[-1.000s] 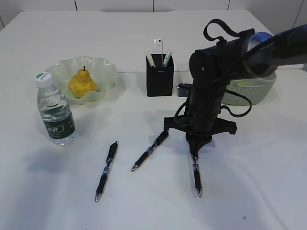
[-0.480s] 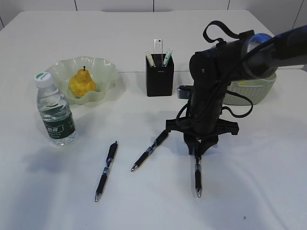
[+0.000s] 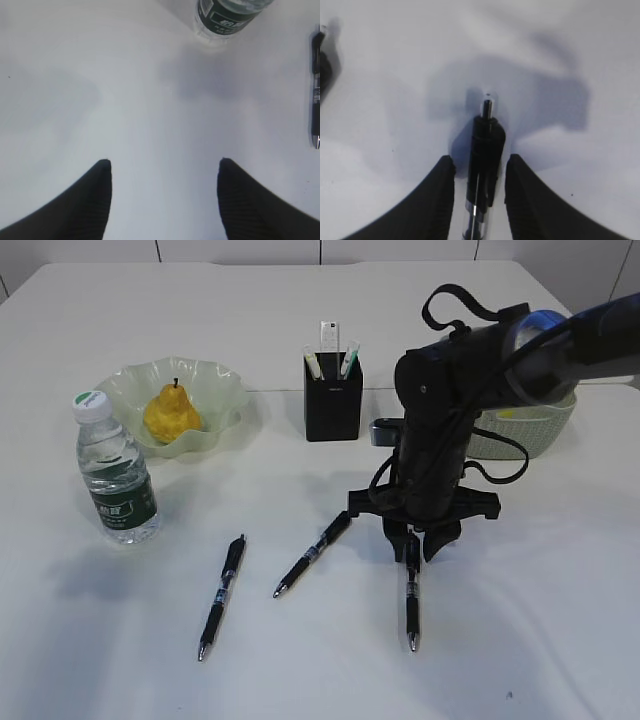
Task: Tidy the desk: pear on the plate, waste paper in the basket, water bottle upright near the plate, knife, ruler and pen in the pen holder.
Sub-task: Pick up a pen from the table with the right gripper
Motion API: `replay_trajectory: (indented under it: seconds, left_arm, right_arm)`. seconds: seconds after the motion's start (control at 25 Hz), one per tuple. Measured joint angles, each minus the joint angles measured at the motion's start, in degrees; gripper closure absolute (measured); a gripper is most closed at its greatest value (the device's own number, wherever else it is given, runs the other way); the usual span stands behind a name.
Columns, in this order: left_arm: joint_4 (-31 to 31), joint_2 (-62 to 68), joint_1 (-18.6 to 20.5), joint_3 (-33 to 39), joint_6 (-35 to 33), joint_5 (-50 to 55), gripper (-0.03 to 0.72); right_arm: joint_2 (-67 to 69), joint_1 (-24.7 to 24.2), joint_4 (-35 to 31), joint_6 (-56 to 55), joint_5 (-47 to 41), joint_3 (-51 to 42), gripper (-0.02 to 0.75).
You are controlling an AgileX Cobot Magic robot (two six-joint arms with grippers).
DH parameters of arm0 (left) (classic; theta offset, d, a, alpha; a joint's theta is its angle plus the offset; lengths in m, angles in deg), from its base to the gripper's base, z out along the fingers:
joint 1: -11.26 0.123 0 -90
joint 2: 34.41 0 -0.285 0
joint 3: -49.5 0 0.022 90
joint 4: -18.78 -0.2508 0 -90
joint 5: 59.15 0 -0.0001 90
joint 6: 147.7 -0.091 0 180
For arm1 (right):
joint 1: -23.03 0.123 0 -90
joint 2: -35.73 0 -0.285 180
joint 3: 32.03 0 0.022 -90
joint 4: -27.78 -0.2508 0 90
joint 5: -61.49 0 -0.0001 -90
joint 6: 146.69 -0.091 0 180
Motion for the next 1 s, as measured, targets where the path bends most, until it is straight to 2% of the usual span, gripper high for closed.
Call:
replay_trajectory:
  seconds: [1.0]
  left_arm:
    - [0.0,0.0,0.0,0.0,0.0,0.0,0.223]
  right_arm:
    - [0.0,0.0,0.62,0.0,0.23,0.0,0.475]
